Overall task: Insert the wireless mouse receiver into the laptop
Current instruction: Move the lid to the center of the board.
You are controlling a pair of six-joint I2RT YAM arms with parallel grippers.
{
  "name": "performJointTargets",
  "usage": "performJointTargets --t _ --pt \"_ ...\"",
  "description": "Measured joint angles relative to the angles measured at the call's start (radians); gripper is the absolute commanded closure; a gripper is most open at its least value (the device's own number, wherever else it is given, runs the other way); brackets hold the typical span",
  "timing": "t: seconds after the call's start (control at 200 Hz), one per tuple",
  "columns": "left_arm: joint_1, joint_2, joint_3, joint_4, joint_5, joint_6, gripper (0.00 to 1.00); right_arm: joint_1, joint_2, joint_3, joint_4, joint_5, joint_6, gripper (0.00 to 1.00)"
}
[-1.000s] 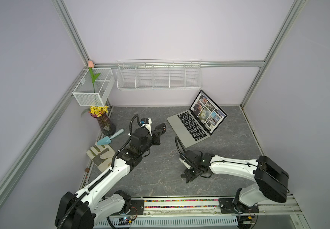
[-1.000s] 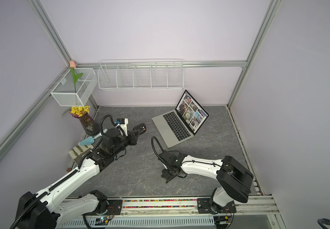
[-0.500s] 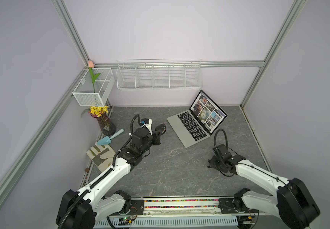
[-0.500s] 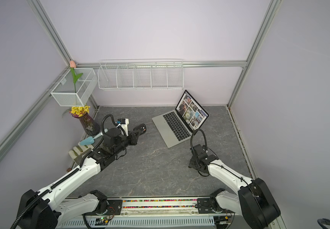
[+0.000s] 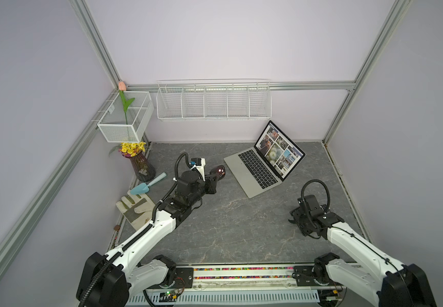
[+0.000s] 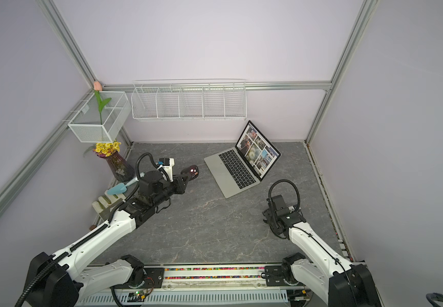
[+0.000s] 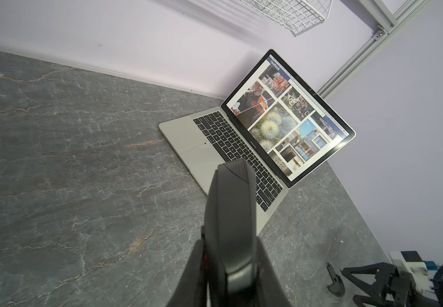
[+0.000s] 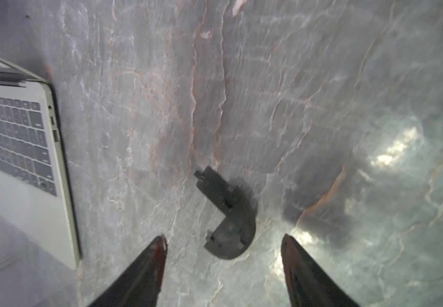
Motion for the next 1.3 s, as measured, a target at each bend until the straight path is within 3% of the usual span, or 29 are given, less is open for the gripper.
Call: performJointTargets --t 0.165,0.245,0.29,0.535,0.945,1.3 --pt "0.003 0.036 0.000 0.023 0.035 -0.006 1.00 0.003 0.055 0.000 -0.003 -0.072 -0.131 0.10" --pt "0.003 0.049 0.000 0.024 0.050 -0.006 1.00 0.007 0.095 0.018 0.003 -0.095 -0.226 0.01" --pt "0.003 0.051 0.000 0.023 0.056 -0.006 1.00 0.011 0.119 0.032 0.003 -0.101 -0.287 0.11" --pt "0.003 0.052 0.000 0.027 0.063 -0.006 1.00 0.065 0.169 0.099 -0.048 -0.045 -0.541 0.11" --pt "0.003 0.052 0.001 0.027 0.066 -0.006 1.00 0.022 0.321 0.189 -0.030 -0.013 -0.752 0.11" --pt "0.003 0.044 0.001 0.026 0.062 -0.006 1.00 0.019 0.341 0.162 -0.031 -0.028 -0.790 0.11"
